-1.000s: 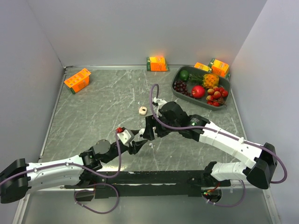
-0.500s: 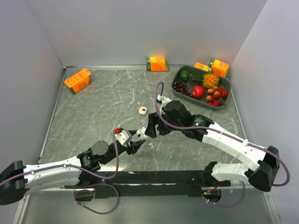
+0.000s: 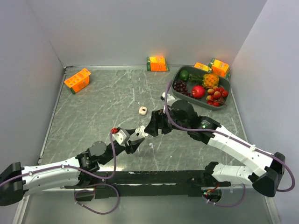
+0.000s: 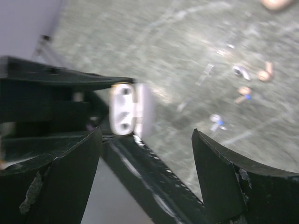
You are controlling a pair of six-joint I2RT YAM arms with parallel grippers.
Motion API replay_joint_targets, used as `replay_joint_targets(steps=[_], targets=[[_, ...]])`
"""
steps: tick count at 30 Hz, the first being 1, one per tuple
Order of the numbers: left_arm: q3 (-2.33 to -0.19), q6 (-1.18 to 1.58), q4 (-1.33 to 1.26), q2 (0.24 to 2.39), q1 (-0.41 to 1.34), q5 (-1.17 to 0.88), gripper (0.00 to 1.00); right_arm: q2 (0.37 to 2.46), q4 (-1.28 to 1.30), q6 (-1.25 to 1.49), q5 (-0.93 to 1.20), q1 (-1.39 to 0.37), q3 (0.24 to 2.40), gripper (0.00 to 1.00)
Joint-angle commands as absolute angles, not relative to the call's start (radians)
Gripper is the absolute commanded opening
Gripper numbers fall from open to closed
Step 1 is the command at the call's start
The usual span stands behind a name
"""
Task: Insert the wireless bluetooth earbuds into the charging case
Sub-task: Open the charging case, then adjust the charging case.
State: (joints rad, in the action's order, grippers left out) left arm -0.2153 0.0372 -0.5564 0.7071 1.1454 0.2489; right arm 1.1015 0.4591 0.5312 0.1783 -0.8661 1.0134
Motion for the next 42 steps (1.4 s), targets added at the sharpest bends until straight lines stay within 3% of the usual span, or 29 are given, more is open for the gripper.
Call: replay_joint_targets(steps=[1, 20, 30, 38, 41, 42], targets=[[-0.212, 0.037, -0.615, 0.689, 1.150, 0.256, 0.01, 1.077, 0.281, 0.615, 0.352, -0.839, 1.005, 0.79], [-0.238, 0.069, -0.623, 0.644, 1.157, 0.224, 0.01, 1.187, 0.296, 0.637, 0.353, -0.833, 1.029, 0.53], [-0.241, 0.083, -0.649, 0.643, 1.157, 0.215, 0.01, 1.190, 0.293, 0.618, 0.373, -0.833, 1.023, 0.49], [-0.241, 0.090, -0.654, 0.634, 1.157, 0.209, 0.01, 1.178, 0.302, 0.592, 0.370, -0.833, 1.019, 0.34], [-0.235, 0.095, -0.652, 0.626, 1.157, 0.206, 0.01, 1.163, 0.311, 0.568, 0.362, -0.833, 1.025, 0.20], [-0.232, 0.100, -0.644, 0.617, 1.157, 0.206, 0.02, 1.157, 0.321, 0.558, 0.359, -0.833, 1.026, 0.08]])
